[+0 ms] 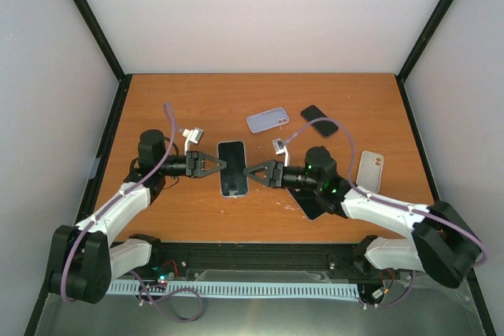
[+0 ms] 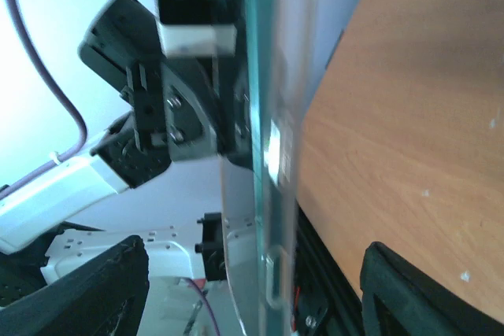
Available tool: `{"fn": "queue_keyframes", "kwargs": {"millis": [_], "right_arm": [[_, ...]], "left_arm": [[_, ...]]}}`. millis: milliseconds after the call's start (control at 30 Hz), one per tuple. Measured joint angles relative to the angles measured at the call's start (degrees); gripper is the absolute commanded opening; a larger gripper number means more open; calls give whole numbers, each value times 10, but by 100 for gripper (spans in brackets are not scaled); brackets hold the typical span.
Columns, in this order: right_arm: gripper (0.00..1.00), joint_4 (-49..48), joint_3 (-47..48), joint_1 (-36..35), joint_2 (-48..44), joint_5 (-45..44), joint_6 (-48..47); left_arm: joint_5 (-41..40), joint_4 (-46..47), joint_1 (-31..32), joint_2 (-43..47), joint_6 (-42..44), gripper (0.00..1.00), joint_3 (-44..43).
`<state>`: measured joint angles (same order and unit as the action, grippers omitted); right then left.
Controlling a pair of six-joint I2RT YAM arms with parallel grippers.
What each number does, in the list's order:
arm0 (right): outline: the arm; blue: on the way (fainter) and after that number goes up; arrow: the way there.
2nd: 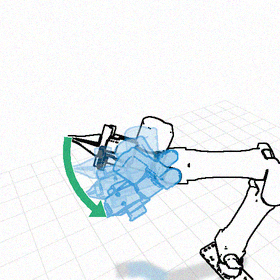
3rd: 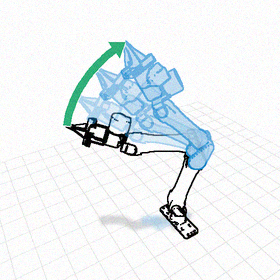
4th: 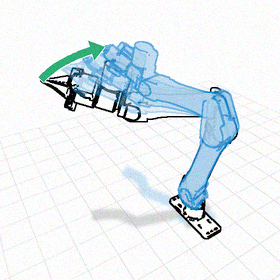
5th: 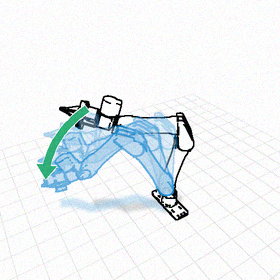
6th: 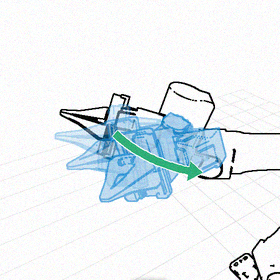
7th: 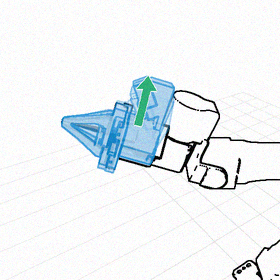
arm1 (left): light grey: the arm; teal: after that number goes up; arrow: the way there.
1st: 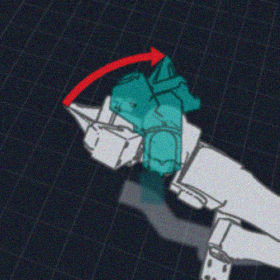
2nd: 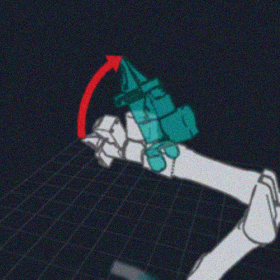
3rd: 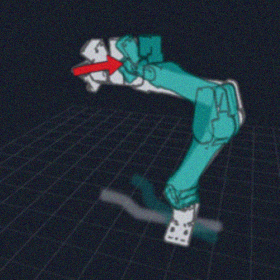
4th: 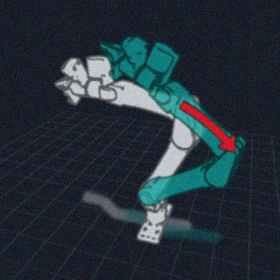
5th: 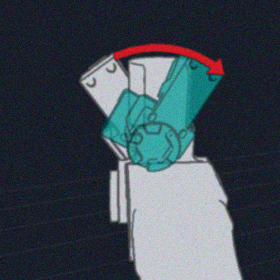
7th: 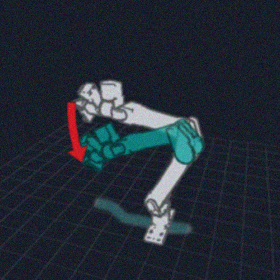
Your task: Put the phone into the phone case
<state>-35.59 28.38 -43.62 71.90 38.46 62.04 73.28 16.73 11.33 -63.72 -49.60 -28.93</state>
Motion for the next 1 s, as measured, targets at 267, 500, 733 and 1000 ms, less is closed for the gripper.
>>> {"fn": "queue_keyframes", "kwargs": {"millis": [267, 500, 733, 1000], "right_arm": [[83, 182, 115, 9, -58, -40, -115], [64, 232, 155, 12, -47, -26, -141], [21, 250, 159, 15, -49, -22, -144], [3, 274, 161, 23, -64, -33, -162]], "left_arm": [[47, -26, 23, 24, 27, 0, -26], [60, -44, 68, 24, 48, 0, -35], [59, -80, 71, 19, 82, 0, -40], [48, -183, 73, -19, 173, 0, -93]]}}
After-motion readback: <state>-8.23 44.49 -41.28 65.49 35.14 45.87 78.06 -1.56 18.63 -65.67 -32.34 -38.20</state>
